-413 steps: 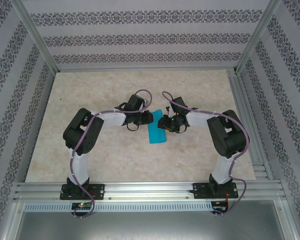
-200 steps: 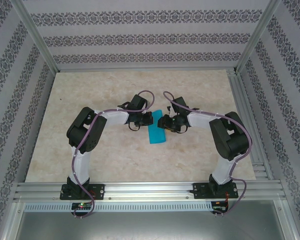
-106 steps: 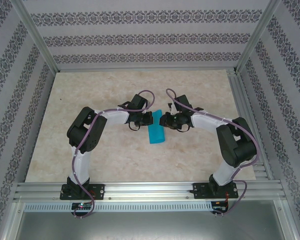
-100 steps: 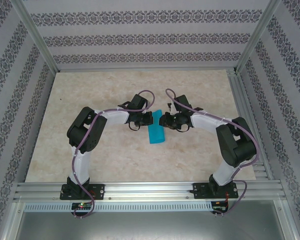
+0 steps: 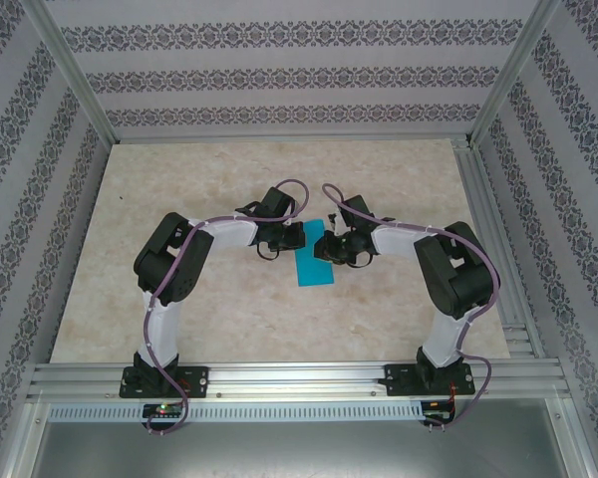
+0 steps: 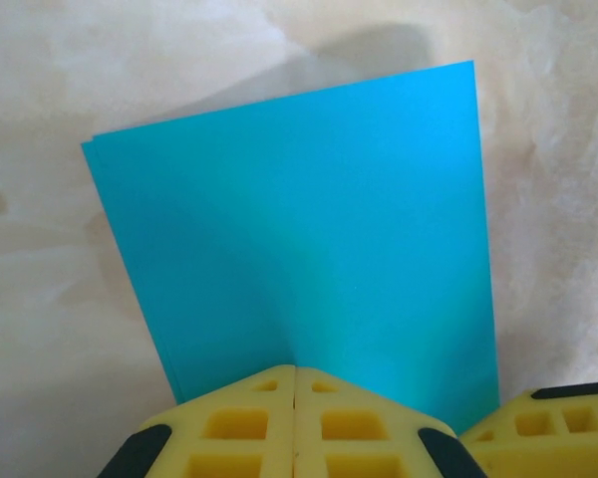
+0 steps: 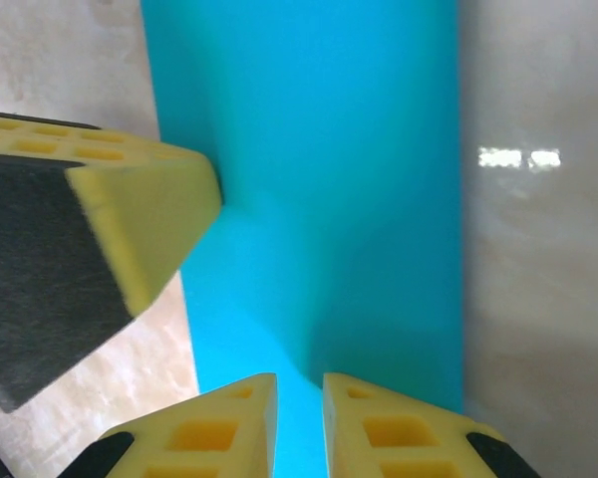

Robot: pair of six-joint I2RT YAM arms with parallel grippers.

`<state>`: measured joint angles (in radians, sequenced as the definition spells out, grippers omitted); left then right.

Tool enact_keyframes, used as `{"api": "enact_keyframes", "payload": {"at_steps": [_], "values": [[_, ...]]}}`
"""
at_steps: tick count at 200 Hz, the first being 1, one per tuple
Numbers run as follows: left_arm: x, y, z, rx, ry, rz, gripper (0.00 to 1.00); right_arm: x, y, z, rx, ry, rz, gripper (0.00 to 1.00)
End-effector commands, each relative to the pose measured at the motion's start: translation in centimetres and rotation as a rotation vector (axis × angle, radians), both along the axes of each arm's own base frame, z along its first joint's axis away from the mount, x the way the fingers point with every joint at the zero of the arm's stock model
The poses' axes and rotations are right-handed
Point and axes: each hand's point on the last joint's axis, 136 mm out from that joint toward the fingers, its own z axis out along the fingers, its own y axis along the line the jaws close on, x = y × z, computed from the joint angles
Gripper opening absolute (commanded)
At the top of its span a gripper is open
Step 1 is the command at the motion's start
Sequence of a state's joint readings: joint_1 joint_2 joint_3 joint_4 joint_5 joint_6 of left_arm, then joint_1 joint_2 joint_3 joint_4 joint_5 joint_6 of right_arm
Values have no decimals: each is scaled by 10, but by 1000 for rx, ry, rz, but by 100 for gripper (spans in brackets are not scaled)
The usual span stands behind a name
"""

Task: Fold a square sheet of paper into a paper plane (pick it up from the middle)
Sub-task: Fold the square sheet of paper in half at the center of the table.

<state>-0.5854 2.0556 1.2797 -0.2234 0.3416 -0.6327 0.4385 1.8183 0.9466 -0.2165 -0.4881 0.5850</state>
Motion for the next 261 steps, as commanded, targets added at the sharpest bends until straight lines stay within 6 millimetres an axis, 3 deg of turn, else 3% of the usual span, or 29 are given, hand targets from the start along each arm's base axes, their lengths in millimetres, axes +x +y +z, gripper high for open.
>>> {"api": "enact_keyframes", "payload": {"at_steps": [1, 32, 67, 87, 158, 173, 214, 261], "values": [[-23, 21, -44, 151, 92, -8, 7, -6, -19, -20, -42, 37, -44, 20], [-23, 22, -47, 154, 97, -9, 6, -8, -25, -28, -57, 60, -56, 18], [-24, 21, -47, 152, 99, -11, 6, -6, -13, 15, 17, -22, -30, 17], [-23, 21, -47, 150, 99, -9, 6, -12, -12, 24, 30, -29, -20, 17], [-24, 20, -48, 145, 98, -9, 6, -48, -30, -25, -56, 108, -29, 11], [-23, 19, -48, 143, 97, -10, 7, -50, -32, -23, -62, 111, -24, 10], [-23, 19, -48, 140, 96, -10, 7, -51, -21, 11, 17, 37, -5, 10], [-22, 18, -47, 133, 94, -12, 6, -76, -30, -30, -32, 153, -18, 8]]}}
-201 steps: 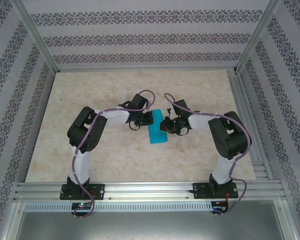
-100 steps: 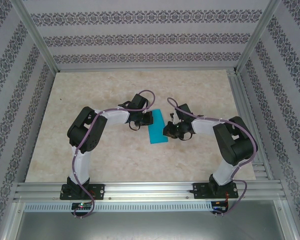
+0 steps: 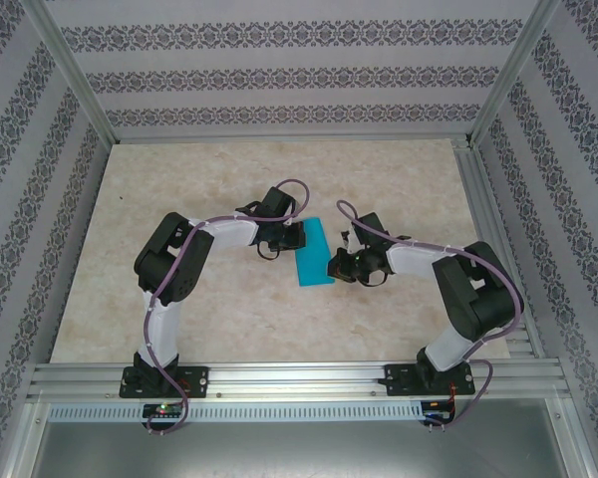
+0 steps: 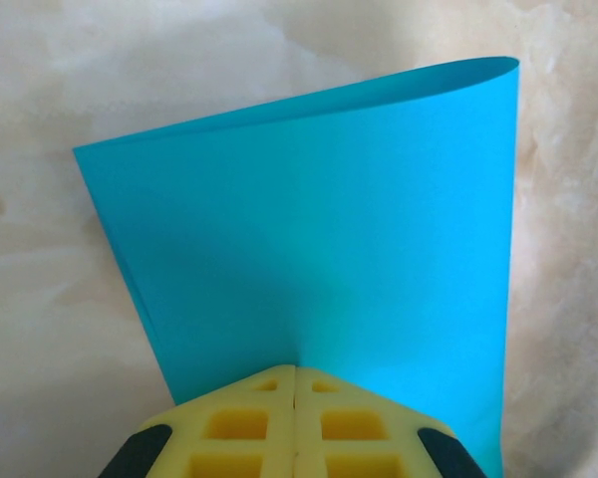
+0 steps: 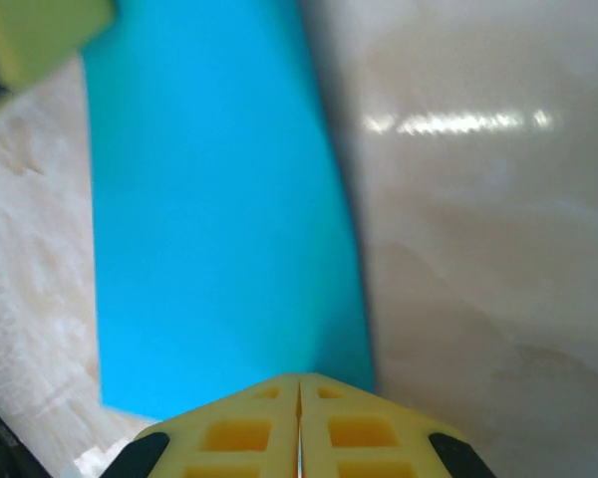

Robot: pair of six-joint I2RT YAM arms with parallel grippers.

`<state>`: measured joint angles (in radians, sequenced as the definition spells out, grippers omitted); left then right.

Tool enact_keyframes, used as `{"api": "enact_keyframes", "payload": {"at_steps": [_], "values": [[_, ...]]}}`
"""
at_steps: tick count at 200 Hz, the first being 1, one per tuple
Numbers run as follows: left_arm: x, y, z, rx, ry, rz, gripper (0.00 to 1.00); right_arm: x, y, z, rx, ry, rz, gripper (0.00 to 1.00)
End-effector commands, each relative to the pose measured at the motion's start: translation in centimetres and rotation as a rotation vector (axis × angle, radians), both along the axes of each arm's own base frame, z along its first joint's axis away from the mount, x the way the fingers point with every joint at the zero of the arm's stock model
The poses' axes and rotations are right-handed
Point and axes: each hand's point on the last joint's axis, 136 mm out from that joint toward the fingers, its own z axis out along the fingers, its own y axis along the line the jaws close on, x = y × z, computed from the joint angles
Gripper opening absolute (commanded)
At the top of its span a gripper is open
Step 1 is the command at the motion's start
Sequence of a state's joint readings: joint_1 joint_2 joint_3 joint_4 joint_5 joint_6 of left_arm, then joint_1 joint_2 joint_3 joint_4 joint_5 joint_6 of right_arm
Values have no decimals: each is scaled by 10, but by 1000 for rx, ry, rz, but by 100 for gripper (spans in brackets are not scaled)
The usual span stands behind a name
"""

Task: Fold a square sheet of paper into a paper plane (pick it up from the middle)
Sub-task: Fold the square sheet of paper in half at the center of the table.

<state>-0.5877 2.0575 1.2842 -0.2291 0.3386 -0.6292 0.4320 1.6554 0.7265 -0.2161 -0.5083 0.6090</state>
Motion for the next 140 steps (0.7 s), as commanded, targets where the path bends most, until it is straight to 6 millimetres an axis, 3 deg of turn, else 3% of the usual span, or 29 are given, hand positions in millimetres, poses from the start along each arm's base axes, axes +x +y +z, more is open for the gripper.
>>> {"api": "enact_keyframes", "payload": {"at_steps": [1, 25, 48, 63, 104, 140], "values": [[-22, 18, -47, 129, 94, -9, 6, -18, -4, -22, -28, 81, -1, 8], [-22, 18, -47, 128, 93, -12, 6, -11, -1, -3, -13, 37, 7, 8], [-22, 17, -47, 123, 92, -16, 6, 19, 9, 36, 38, -94, -6, 11], [-21, 16, -47, 121, 91, -19, 6, 41, 13, 51, 53, -156, -30, 12], [-23, 16, -49, 125, 100, -24, 6, 90, 28, 54, 72, -201, -72, 12], [-23, 16, -50, 128, 104, -28, 6, 111, 34, 37, 59, -180, -79, 12]]}}
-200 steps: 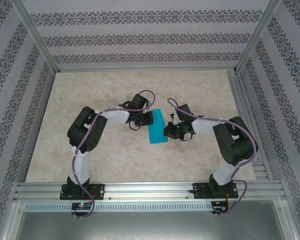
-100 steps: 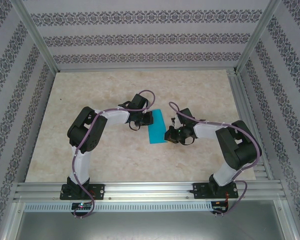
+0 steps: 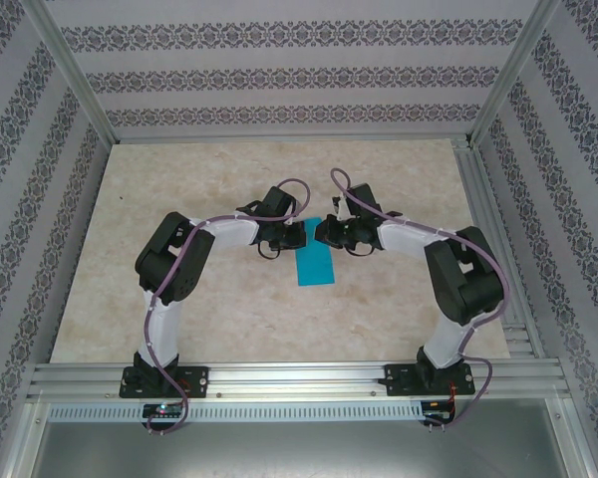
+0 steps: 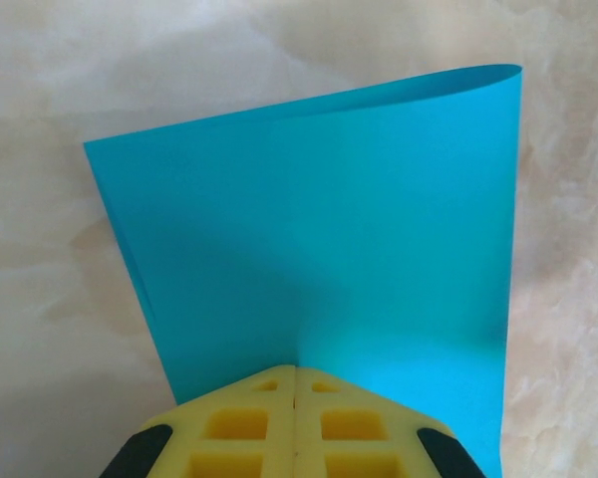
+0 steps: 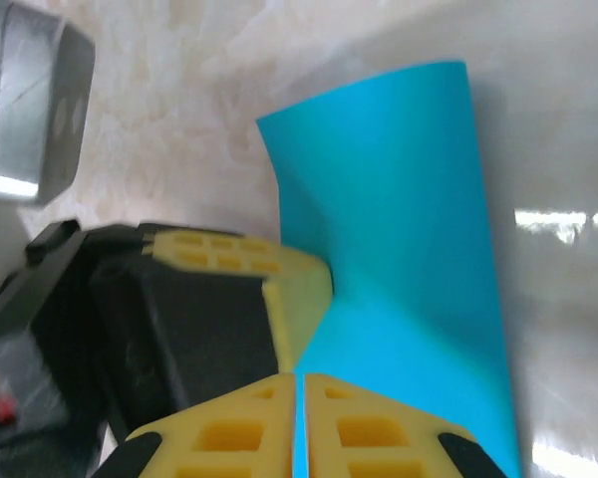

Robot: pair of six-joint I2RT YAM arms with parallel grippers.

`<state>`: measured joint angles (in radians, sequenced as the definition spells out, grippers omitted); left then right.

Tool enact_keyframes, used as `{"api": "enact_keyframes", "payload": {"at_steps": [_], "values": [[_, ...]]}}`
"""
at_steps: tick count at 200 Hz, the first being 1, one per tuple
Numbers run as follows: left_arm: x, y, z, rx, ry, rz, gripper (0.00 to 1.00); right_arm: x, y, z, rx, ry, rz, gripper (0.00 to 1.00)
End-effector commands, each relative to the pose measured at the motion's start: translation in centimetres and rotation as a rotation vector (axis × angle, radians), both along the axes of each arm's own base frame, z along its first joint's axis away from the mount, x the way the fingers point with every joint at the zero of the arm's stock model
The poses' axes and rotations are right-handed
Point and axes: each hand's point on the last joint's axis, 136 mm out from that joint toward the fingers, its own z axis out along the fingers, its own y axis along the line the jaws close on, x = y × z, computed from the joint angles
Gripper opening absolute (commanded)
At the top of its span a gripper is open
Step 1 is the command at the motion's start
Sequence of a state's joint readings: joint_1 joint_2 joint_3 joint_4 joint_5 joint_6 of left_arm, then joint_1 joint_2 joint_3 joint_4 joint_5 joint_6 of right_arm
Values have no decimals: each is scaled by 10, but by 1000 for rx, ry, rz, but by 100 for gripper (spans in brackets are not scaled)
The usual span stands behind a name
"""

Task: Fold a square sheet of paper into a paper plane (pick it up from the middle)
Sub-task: Fold the square sheet of paper in half at the center of the table.

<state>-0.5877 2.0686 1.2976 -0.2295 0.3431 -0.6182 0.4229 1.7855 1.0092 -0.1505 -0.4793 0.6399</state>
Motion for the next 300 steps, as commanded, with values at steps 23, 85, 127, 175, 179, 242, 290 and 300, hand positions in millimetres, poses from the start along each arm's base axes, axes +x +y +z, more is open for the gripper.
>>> {"api": "enact_keyframes", "payload": {"at_steps": [23, 85, 127, 175, 179, 242, 290, 300], "values": [[-26, 19, -50, 134, 113, -17, 6, 22, -12, -31, -39, 40, -73, 12], [-28, 21, -51, 142, 120, -21, 6, 21, -31, -53, -28, 87, -143, 11], [-28, 21, -50, 144, 121, -22, 6, 43, -20, -18, 11, 3, -133, 13], [-30, 22, -51, 149, 126, -26, 6, 53, -18, -40, 10, 35, -156, 12], [-30, 22, -51, 149, 126, -27, 5, 54, -19, -42, 5, 38, -161, 13], [-33, 24, -52, 156, 130, -25, 6, 69, -18, -23, 34, -2, -191, 12], [-32, 25, -53, 159, 130, -24, 5, 80, -16, -32, 38, 12, -198, 12], [-33, 25, -54, 161, 133, -24, 5, 79, -18, -40, 28, 26, -205, 12]]}}
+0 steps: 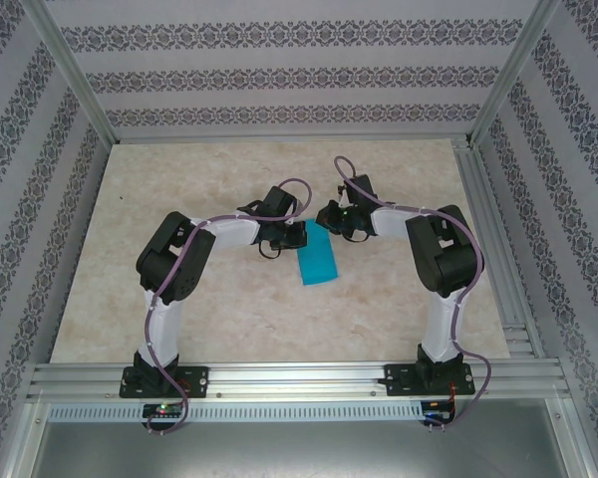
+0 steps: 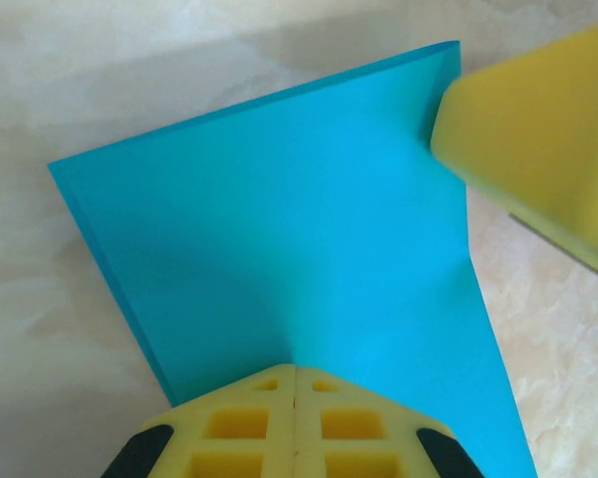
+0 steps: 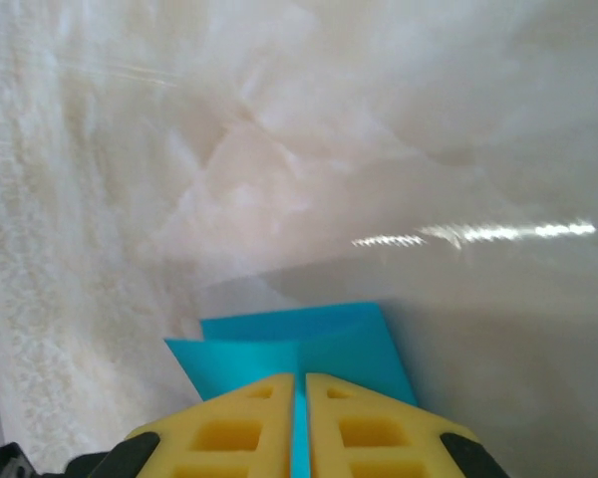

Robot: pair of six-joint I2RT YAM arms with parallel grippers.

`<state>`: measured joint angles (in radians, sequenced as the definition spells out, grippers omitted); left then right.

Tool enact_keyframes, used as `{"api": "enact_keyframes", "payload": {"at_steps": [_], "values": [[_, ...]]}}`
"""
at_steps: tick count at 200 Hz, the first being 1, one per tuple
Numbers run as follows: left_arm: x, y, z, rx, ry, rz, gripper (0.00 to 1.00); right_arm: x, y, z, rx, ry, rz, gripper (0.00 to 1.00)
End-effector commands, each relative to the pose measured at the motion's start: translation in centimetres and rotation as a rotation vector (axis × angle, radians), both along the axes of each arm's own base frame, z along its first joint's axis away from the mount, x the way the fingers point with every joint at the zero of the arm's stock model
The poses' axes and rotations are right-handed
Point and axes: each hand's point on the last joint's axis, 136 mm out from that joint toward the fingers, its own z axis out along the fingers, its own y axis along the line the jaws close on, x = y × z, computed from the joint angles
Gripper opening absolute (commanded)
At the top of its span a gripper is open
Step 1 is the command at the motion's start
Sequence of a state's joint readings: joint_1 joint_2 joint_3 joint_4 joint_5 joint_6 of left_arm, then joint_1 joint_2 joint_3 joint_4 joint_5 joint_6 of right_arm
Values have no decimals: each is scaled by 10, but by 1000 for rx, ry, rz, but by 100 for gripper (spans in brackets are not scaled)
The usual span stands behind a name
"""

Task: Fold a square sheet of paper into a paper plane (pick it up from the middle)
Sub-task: Fold the square sheet of paper in half at the center of the table.

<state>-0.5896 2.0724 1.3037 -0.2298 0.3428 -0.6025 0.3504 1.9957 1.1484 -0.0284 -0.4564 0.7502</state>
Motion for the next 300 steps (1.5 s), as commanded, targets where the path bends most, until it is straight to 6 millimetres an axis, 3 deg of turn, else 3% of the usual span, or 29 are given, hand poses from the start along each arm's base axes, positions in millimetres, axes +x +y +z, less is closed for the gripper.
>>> {"api": "enact_keyframes", "payload": {"at_steps": [1, 44, 82, 95, 153, 164, 181, 196, 211, 256, 300], "values": [[-34, 27, -54, 159, 142, -9, 5, 10, -6, -14, -13, 14, -40, 12], [-33, 27, -55, 159, 143, -8, 5, 12, -22, -33, -97, 54, -96, 12], [-33, 27, -55, 159, 142, -9, 5, 26, -12, 3, -44, -27, -81, 12], [-34, 27, -56, 159, 144, -9, 5, 29, -11, 4, -39, -34, -82, 12], [-34, 26, -55, 159, 142, -11, 5, 18, -22, -34, -103, 62, -111, 12], [-34, 26, -56, 160, 143, -10, 5, 17, -22, -28, -101, 55, -103, 12], [-34, 26, -55, 159, 142, -9, 5, 15, -19, -3, -69, 10, -84, 12], [-33, 26, -55, 158, 141, -9, 5, 7, -14, 22, -38, -34, -51, 12], [-33, 26, -54, 157, 138, -9, 5, -9, -13, 32, -30, -37, -20, 13], [-31, 24, -50, 151, 135, -12, 6, -63, -11, 6, -21, 55, 36, 12], [-29, 20, -43, 134, 126, -17, 5, -89, -14, -20, -48, 130, 71, 11]]}}
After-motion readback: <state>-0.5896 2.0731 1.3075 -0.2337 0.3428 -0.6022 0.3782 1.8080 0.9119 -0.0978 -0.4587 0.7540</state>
